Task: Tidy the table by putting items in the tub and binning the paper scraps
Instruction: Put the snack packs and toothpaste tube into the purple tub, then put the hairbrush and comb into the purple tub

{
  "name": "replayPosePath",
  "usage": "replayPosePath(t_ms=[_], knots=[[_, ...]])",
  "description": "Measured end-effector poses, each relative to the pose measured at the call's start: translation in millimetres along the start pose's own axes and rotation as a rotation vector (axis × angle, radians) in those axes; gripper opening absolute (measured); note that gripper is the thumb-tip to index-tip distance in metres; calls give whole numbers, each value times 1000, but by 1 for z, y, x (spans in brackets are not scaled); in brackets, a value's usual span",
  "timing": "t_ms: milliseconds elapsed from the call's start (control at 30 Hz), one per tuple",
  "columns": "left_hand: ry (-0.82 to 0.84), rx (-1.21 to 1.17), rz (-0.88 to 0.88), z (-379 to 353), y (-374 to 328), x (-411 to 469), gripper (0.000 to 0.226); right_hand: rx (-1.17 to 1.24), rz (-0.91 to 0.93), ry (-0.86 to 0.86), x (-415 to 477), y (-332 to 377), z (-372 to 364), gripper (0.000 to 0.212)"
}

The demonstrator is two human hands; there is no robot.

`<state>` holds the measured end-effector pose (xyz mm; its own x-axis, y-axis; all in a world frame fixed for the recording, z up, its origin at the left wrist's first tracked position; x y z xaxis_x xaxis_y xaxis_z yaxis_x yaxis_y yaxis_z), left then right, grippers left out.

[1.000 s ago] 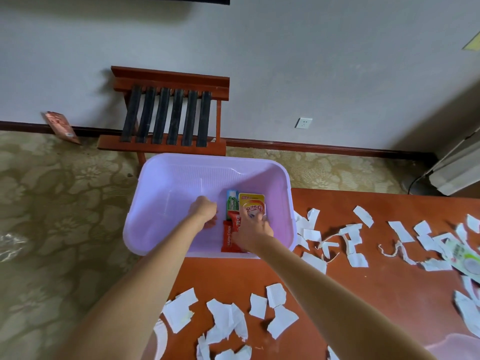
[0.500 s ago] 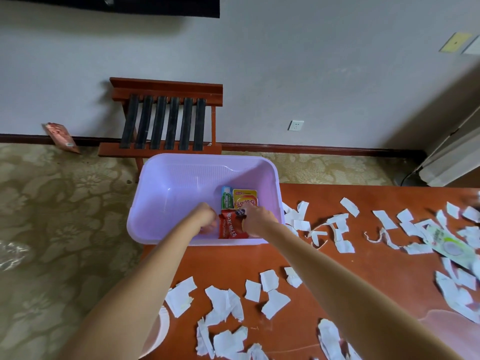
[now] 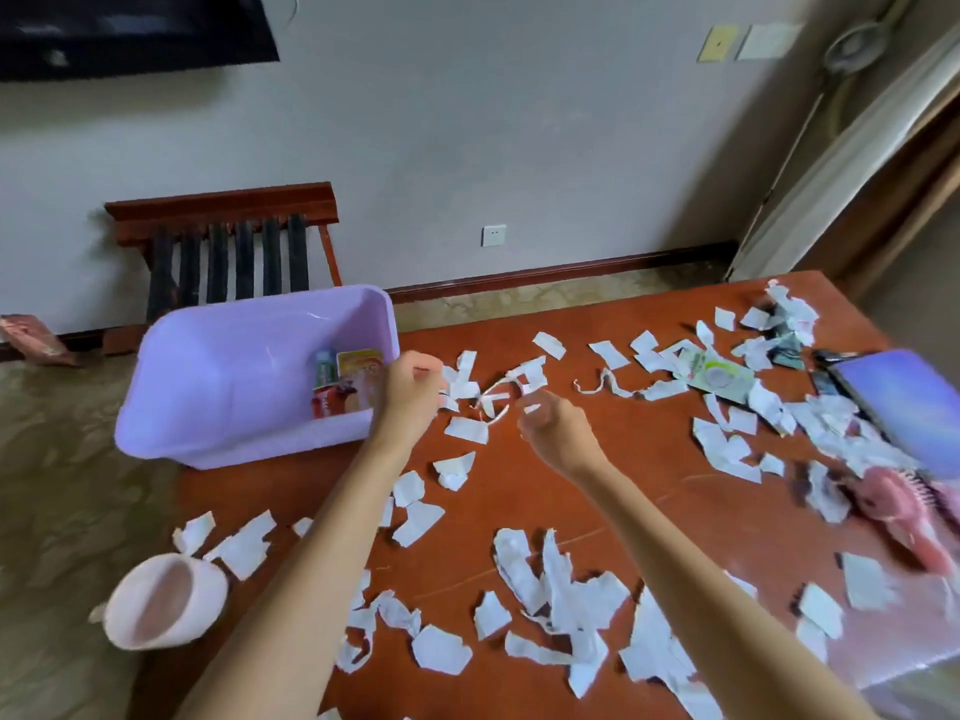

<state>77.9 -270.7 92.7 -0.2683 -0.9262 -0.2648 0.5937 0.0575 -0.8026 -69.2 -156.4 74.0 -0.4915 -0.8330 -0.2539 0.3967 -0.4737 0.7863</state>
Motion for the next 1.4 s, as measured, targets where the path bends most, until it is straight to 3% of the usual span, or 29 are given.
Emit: replayPosePath(t_ms=[67, 300, 467, 567, 733, 800, 933, 1000, 1167, 1400], knots=[[92, -11, 27, -53, -5, -31, 18, -14, -40, 4, -12, -43, 22, 31], [247, 4, 207, -243, -15, -128, 22, -114, -78, 48, -47, -190, 118, 28], [365, -18, 283, -347, -44, -182, 24, -147, -279, -173, -75, -295, 229, 21], [399, 10, 289, -382, -65, -198, 24, -275, -317, -271, -87, -332, 279, 41], [412, 56, 288, -413, -86, -203, 24, -219, -479, -355, -95, -382, 318, 63], [409, 76, 281, -420, -92, -202, 24, -178, -517, -335, -91, -398, 320, 59], [416, 94, 286, -430, -99, -201, 25, -85, -563, -272, -87, -416, 324, 31], [425, 94, 296, -434, -100, -203, 25, -40, -592, -213, -86, -417, 323, 32], [467, 34, 299, -442, -107, -198, 30, 104, -476, -204, -75, -393, 315, 36], [427, -309, 399, -457, -101, -194, 56, 155, -22, -42, -71, -327, 273, 34]])
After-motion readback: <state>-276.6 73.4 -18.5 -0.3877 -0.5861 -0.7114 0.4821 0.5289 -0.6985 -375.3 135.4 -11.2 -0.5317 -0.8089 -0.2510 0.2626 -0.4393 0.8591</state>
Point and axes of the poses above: each hand's wrist, its own x-axis towards the middle knuckle, its own z-axis out of the back of the hand, y = z × x, the point moved 9 cm from there along x, towards the middle knuckle, and after that the axes turned 10 degrees about x, right-handed, at the moved point
